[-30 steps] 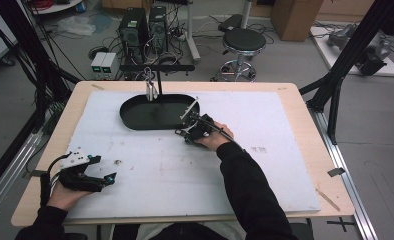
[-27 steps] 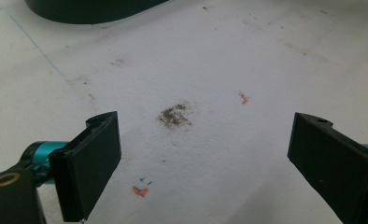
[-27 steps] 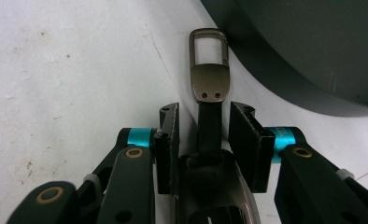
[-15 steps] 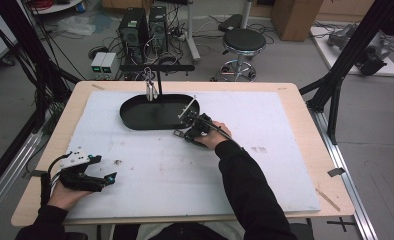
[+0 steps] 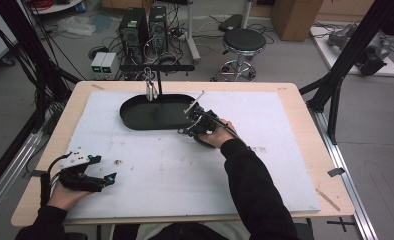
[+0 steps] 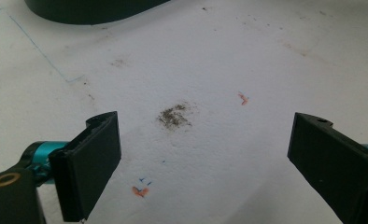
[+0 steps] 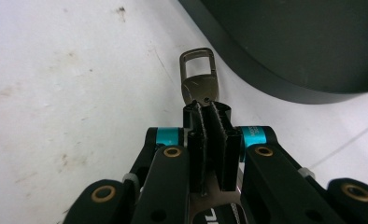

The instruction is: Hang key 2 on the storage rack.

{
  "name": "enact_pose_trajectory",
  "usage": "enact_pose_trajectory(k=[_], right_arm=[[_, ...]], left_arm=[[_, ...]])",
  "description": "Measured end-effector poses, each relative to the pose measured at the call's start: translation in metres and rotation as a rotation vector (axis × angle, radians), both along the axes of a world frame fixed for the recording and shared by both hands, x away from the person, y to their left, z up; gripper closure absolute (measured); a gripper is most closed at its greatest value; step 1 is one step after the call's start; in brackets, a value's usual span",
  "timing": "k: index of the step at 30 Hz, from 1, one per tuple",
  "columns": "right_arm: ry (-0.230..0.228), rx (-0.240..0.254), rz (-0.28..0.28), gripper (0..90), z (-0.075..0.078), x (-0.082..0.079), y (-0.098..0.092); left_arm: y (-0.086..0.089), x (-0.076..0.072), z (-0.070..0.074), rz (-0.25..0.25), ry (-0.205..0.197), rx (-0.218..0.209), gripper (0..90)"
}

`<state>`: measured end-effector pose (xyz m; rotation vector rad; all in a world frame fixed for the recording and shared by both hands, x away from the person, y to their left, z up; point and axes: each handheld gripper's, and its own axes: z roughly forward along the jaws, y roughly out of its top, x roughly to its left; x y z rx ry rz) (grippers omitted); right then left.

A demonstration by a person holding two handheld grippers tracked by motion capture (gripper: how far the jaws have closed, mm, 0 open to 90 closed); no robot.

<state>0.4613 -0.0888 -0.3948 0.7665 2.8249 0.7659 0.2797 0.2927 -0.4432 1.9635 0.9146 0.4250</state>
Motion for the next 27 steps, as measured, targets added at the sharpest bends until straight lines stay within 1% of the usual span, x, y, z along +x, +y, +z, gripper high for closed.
enact_pose_trajectory(k=[4, 7, 13, 19, 23, 27], right_arm=[[-0.017, 0.02, -0.009, 85.9, 0.01, -0.003, -0.008], [-0.028, 0.056, -0.017, 85.9, 0.016, -0.007, -0.012], [-0.064, 0.093, -0.002, 85.8, 0.026, -0.011, -0.014], [-0.068, 0.169, -0.006, 85.8, 0.038, -0.014, -0.019], [-0.078, 0.204, -0.01, 85.8, 0.045, -0.015, -0.023], [-0.093, 0.215, -0.021, 85.8, 0.051, -0.015, -0.026]], left_arm=[[0.0, 0.0, 0.0, -0.004, 0.0, -0.005, 10.0], [0.0, 0.0, 0.0, -0.003, 0.0, -0.002, 10.0], [0.0, 0.0, 0.0, -0.001, 0.0, -0.005, 10.0], [-0.001, 0.0, 0.0, -0.002, 0.001, 0.0, 10.1], [-0.001, 0.0, 0.0, -0.002, 0.002, 0.002, 10.1], [-0.001, -0.001, 0.0, -0.001, 0.002, 0.004, 10.1]])
